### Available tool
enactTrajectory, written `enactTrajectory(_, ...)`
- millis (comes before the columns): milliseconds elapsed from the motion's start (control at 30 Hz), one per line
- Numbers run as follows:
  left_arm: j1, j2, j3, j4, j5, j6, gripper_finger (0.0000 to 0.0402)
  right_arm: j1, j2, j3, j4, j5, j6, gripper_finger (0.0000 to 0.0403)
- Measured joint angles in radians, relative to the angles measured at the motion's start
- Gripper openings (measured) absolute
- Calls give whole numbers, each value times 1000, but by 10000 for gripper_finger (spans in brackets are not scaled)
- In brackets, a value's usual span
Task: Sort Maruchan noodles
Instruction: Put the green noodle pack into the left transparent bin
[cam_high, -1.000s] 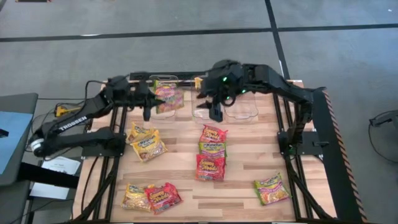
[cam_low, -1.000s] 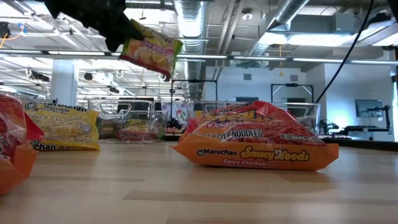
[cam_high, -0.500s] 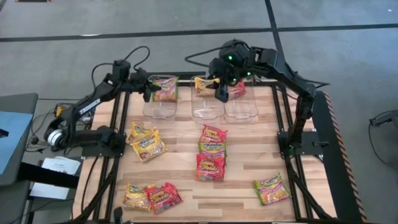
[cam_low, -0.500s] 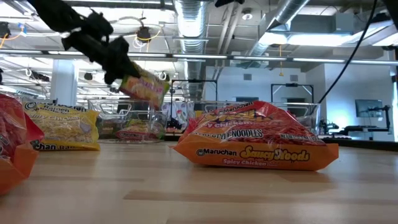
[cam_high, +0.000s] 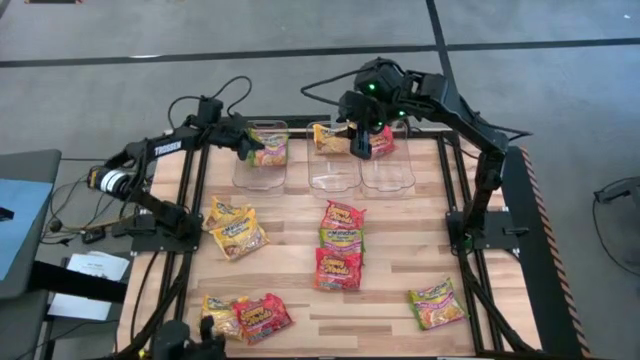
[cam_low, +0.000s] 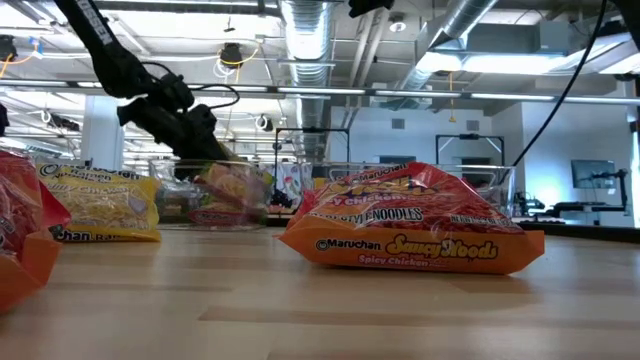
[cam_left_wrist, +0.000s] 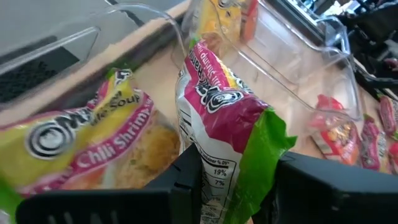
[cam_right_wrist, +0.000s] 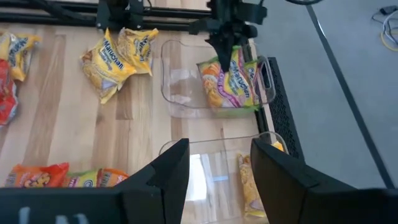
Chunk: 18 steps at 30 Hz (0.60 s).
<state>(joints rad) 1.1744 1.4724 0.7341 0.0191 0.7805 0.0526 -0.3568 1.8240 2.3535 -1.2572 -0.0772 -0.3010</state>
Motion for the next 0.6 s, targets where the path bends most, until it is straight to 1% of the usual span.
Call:
enactTrajectory(100, 0, 24, 0, 50, -19, -6, 65, 0, 0, 0, 0, 0, -15, 191)
enactTrajectory(167, -1, 27, 0, 60, -51, 21, 66, -1, 0, 0, 0, 0, -15, 191)
enactTrajectory(333, -1, 34, 0, 50, -135, 58, 76, -13, 0, 0, -12, 0, -17, 191)
enactTrajectory(600, 0, 34, 0, 35, -210, 71, 94, -33, 0, 0, -29, 0, -22, 191)
